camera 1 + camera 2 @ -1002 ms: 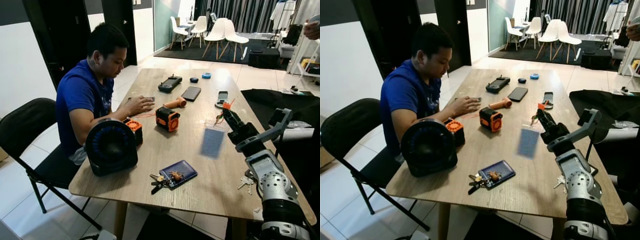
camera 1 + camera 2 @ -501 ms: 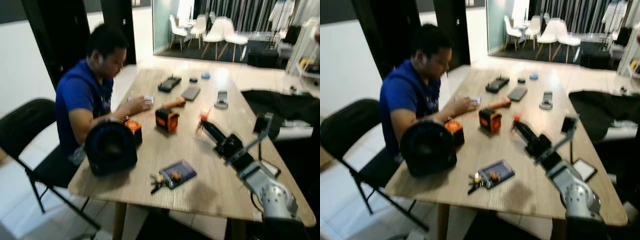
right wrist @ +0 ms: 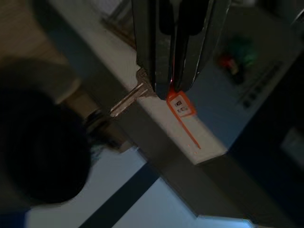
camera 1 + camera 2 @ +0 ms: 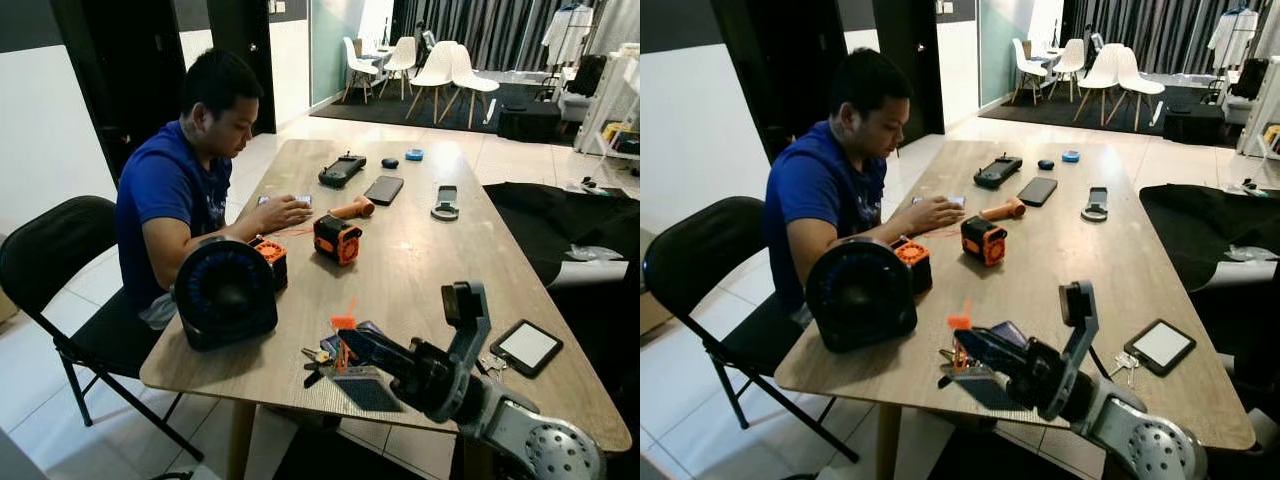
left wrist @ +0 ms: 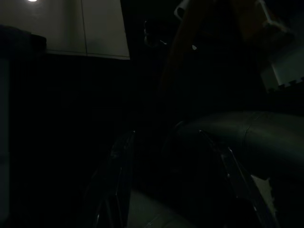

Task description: Hang keys on a hook

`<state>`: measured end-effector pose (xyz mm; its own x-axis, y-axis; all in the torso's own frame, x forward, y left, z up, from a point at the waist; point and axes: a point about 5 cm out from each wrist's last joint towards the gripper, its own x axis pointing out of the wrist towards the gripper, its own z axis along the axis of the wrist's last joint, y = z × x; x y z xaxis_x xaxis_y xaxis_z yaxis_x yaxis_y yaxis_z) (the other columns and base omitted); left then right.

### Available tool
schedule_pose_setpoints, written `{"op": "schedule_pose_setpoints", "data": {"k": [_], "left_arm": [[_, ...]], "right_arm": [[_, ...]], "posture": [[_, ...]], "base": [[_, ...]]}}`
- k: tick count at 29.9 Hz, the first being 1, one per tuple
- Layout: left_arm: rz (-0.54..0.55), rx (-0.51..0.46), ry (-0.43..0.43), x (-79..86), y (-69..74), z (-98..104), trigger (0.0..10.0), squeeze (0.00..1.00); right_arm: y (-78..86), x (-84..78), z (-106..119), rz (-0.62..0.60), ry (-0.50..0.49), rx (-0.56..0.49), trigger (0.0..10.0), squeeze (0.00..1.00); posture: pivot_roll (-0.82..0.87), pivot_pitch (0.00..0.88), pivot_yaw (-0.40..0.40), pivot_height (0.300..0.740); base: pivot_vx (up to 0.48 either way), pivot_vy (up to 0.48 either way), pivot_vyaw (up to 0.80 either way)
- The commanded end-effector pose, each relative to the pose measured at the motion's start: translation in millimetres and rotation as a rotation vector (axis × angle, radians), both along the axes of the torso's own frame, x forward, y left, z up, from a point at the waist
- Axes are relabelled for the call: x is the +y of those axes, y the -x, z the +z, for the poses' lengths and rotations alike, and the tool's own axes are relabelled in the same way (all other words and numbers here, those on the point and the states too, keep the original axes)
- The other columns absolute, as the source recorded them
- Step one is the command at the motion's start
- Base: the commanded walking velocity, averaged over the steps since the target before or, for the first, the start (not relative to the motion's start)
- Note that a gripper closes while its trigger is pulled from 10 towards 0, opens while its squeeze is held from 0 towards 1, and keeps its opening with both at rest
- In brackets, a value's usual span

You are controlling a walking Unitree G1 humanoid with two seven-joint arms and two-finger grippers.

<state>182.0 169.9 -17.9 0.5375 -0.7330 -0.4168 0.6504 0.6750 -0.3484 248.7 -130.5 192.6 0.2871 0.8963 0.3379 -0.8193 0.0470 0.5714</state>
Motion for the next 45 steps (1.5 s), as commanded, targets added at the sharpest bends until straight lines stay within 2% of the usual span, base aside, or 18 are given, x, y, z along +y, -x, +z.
{"op": "schedule_pose_setpoints", "data": {"k": [1,2,6,10,12,13,14,16,17,22,32,35,38,40,41,43,44,45], "left_arm": [[0.001,0.023,-0.038,3.6,5.9,-7,10.0,0.00],[0.004,0.028,-0.054,2.6,7.5,-10,10.0,0.00],[0.020,0.040,-0.081,2.7,7.6,-14,10.0,0.00],[0.067,0.043,-0.153,5.1,5.6,-21,10.0,0.00],[0.067,0.043,-0.153,5.1,5.6,-21,10.0,0.00],[0.119,0.036,-0.203,9.2,2.4,-24,10.0,0.00],[0.119,0.036,-0.203,9.2,2.4,-24,10.0,0.00],[0.148,0.020,-0.246,11.9,-0.6,-26,10.0,0.00],[0.148,0.020,-0.246,11.9,-0.6,-26,10.0,0.00],[0.175,0.020,-0.255,11.6,-3.1,-28,10.0,0.00],[0.204,0.011,-0.244,8.7,-5.6,-29,10.0,0.00],[0.228,0.008,-0.245,9.1,-6.1,-30,10.0,0.00],[0.250,0.011,-0.248,9.9,-6.2,-30,10.0,0.00],[0.316,0.055,-0.288,14.4,-8.2,-34,10.0,0.00],[0.316,0.055,-0.288,14.4,-8.2,-34,10.0,0.00],[0.374,0.072,-0.393,20.7,-10.6,-39,10.0,0.00],[0.374,0.072,-0.393,20.7,-10.6,-39,10.0,0.00],[0.389,0.072,-0.424,22.5,-11.1,-40,10.0,0.00]], "right_arm": [[10.9,3.8,0,0.065,0.001,0.007,0.0,0.00],[21.5,4.1,-4,0.107,0.011,0.032,0.0,0.00],[29.1,4.5,-10,0.126,0.021,0.064,0.0,0.00],[43.8,1.5,-38,0.121,0.090,0.183,0.0,0.00],[43.8,1.5,-38,0.121,0.090,0.183,0.0,0.00],[47.9,-7.0,-70,0.047,0.160,0.306,0.0,0.00],[47.9,-7.0,-70,0.047,0.160,0.306,0.0,0.00],[47.6,-17.0,-102,-0.073,0.237,0.418,0.0,0.00],[47.6,-17.0,-102,-0.073,0.237,0.418,0.0,0.00],[53.8,-33.9,-156,-0.261,0.350,0.616,0.0,0.00],[72.1,-39.4,-192,-0.304,0.392,0.749,0.0,0.00],[82.4,-42.8,-214,-0.339,0.436,0.827,0.0,0.00],[86.7,-44.1,-223,-0.361,0.473,0.850,0.0,0.00],[87.0,-52.7,-240,-0.507,0.558,0.884,0.0,0.00],[87.0,-52.7,-240,-0.507,0.558,0.884,0.0,0.00],[84.6,-73.4,-254,-0.766,0.659,0.918,0.0,0.00],[84.6,-73.4,-254,-0.766,0.659,0.918,0.0,0.00],[84.1,-80.3,-257,-0.846,0.683,0.924,0.0,0.00]], "posture": [[0.06,0.062,0.028,0.740],[0.06,0.061,0.028,0.740],[0.05,0.058,0.028,0.740],[0.05,0.056,0.028,0.740],[0.05,0.056,0.028,0.740],[0.04,0.055,0.030,0.740],[0.04,0.055,0.030,0.740],[0.05,0.053,0.029,0.740],[0.05,0.053,0.029,0.740],[0.05,0.050,0.028,0.740],[0.05,0.050,0.024,0.740],[0.05,0.047,0.022,0.740],[0.05,0.046,0.022,0.740],[0.05,0.044,0.018,0.740],[0.05,0.044,0.018,0.740],[0.05,0.041,0.014,0.740],[0.05,0.041,0.014,0.740],[0.05,0.041,0.014,0.740]], "base": [[0.000,0.000,0.00],[0.000,0.000,0.00],[0.000,0.000,0.00],[0.000,0.000,0.00],[0.000,0.000,0.00],[0.000,0.000,0.00],[0.000,0.000,0.00],[0.000,0.000,0.00],[0.000,0.000,0.00],[0.000,0.000,0.00],[0.000,0.000,0.00],[0.000,0.000,0.00],[0.000,0.000,0.00],[0.000,0.000,0.00],[0.000,0.000,0.00],[0.000,0.000,0.00],[0.000,0.000,0.00],[0.000,0.000,0.00]]}}
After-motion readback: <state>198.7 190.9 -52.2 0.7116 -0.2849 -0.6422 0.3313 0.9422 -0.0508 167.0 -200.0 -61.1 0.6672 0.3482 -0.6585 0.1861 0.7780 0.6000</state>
